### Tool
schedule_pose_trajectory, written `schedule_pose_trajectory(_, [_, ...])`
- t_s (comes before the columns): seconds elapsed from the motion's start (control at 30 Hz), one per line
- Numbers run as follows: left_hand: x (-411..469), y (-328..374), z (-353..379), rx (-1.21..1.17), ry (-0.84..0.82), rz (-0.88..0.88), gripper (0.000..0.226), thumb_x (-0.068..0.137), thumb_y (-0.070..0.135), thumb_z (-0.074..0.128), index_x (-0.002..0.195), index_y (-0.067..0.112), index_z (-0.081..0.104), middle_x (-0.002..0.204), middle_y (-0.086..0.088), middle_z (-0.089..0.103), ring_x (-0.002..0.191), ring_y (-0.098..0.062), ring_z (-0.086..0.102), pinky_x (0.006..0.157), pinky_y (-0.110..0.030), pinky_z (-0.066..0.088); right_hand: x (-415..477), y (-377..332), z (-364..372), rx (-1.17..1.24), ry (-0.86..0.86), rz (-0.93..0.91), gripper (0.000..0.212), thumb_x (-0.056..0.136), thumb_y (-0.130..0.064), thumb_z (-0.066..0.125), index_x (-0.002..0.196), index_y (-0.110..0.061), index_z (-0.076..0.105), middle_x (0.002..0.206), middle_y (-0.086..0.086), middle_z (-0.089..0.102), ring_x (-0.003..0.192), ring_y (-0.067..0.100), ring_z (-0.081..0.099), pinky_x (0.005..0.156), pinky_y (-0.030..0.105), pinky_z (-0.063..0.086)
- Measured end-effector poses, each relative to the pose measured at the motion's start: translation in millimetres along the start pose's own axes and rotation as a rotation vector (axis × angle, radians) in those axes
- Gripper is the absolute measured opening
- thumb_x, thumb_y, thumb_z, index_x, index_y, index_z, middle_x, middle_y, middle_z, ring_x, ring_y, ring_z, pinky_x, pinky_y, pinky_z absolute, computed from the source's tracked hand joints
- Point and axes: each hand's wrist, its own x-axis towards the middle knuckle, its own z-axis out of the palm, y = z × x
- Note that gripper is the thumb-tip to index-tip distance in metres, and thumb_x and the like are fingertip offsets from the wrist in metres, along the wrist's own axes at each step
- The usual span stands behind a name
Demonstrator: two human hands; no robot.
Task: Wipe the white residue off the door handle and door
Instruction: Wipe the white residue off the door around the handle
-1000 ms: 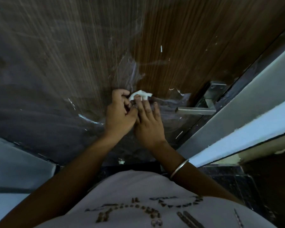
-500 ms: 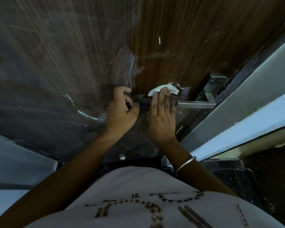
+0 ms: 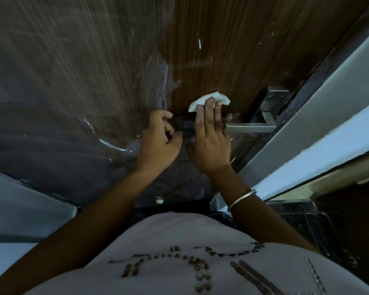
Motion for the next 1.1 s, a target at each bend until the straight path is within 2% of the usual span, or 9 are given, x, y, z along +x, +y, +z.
schedule_pose_trajectory(0.2, [-3.7, -2.1, -6.0, -0.023, -0.012, -0.014, 0.040, 0.078, 0.002, 0.061, 0.108, 0.018, 0.038, 0.068, 0.008, 0.048, 0.062, -0.005, 0.051, 0.061, -0.016, 0.041, -16.1, 21.2, -4.1, 0.094, -0.043, 0.369, 0.106, 0.075, -0.039, 0.071, 0.144, 0.006, 0.004, 0.150, 0.035, 0.006, 0.140, 0.046, 0.005, 0.113, 0.056, 0.008])
schedule_pose_trajectory(0.43, [-9.2, 0.5, -5.2, -0.005, -0.002, 0.004, 0.039, 0.078, 0.002, 0.062, 0.108, 0.013, 0.040, 0.067, 0.008, 0.047, 0.061, -0.006, 0.050, 0.060, -0.021, 0.040, -30.6, 8.4, 7.3, 0.043, -0.193, 0.151, 0.095, 0.077, -0.043, 0.060, 0.145, -0.001, 0.009, 0.151, 0.029, 0.018, 0.138, 0.044, 0.022, 0.110, 0.055, 0.011])
schedule_pose_trajectory(0.53, [-11.5, -1.3, -6.8, 0.007, -0.005, 0.004, 0.040, 0.078, 0.002, 0.062, 0.109, 0.012, 0.040, 0.067, 0.008, 0.048, 0.061, -0.006, 0.050, 0.060, -0.016, 0.040, -35.5, 19.7, 6.6, 0.039, -0.203, 0.290, 0.088, 0.077, -0.052, 0.044, 0.140, 0.005, 0.023, 0.140, 0.033, 0.036, 0.132, 0.046, 0.031, 0.111, 0.055, 0.010])
schedule_pose_trajectory(0.67, [-16.7, -3.5, -6.6, 0.028, -0.016, -0.015, 0.041, 0.078, 0.003, 0.064, 0.110, 0.012, 0.041, 0.066, 0.008, 0.049, 0.060, -0.005, 0.051, 0.057, -0.011, 0.039, -36.1, 17.0, 12.6, 0.057, -0.246, 0.357, 0.088, 0.078, -0.040, 0.066, 0.136, 0.013, 0.026, 0.139, 0.039, 0.031, 0.133, 0.051, 0.025, 0.112, 0.054, 0.009])
schedule_pose_trajectory(0.73, [-19.0, -4.5, -6.3, 0.031, -0.029, -0.028, 0.041, 0.078, 0.005, 0.064, 0.110, 0.017, 0.040, 0.066, 0.007, 0.049, 0.060, -0.005, 0.051, 0.058, -0.015, 0.041, -34.2, 5.2, 13.5, 0.087, -0.241, 0.344, 0.084, 0.081, -0.034, 0.063, 0.137, 0.012, 0.022, 0.140, 0.039, 0.030, 0.132, 0.052, 0.026, 0.111, 0.055, 0.011])
schedule_pose_trajectory(0.83, [-20.4, -5.8, -6.8, 0.023, -0.030, -0.037, 0.042, 0.078, 0.006, 0.064, 0.107, 0.022, 0.038, 0.066, 0.007, 0.049, 0.060, -0.006, 0.051, 0.059, -0.023, 0.042, -35.5, -12.5, 15.3, 0.109, -0.227, 0.162, 0.077, 0.083, -0.033, 0.041, 0.143, 0.005, 0.012, 0.148, 0.033, 0.020, 0.137, 0.046, 0.019, 0.111, 0.054, 0.011])
schedule_pose_trajectory(0.93, [-20.9, -7.1, -9.9, 0.027, -0.024, -0.039, 0.044, 0.078, 0.006, 0.064, 0.106, 0.025, 0.036, 0.065, 0.008, 0.049, 0.059, -0.006, 0.052, 0.060, -0.025, 0.043, -37.9, -12.2, 19.9, 0.042, -0.265, -0.012, 0.080, 0.082, -0.031, 0.048, 0.146, -0.005, 0.007, 0.154, 0.021, 0.012, 0.141, 0.035, 0.015, 0.111, 0.053, 0.008])
schedule_pose_trajectory(1.0, [-21.8, -9.3, -12.9, 0.030, -0.017, -0.055, 0.044, 0.079, 0.008, 0.064, 0.106, 0.026, 0.036, 0.065, 0.008, 0.049, 0.060, -0.004, 0.051, 0.060, -0.023, 0.042, -40.0, -7.0, 20.0, -0.009, -0.256, 0.048, 0.082, 0.081, -0.028, 0.050, 0.146, -0.006, 0.006, 0.154, 0.018, 0.005, 0.141, 0.034, 0.012, 0.110, 0.053, 0.006])
schedule_pose_trajectory(1.1, [-24.7, -12.0, -18.1, 0.040, 0.003, -0.076, 0.042, 0.079, 0.009, 0.064, 0.107, 0.024, 0.037, 0.066, 0.008, 0.048, 0.060, -0.004, 0.051, 0.060, -0.025, 0.043, -44.1, -2.3, 19.7, 0.065, -0.251, 0.300, 0.085, 0.084, -0.034, 0.050, 0.145, 0.000, 0.001, 0.153, 0.027, 0.005, 0.141, 0.038, 0.003, 0.113, 0.054, 0.003])
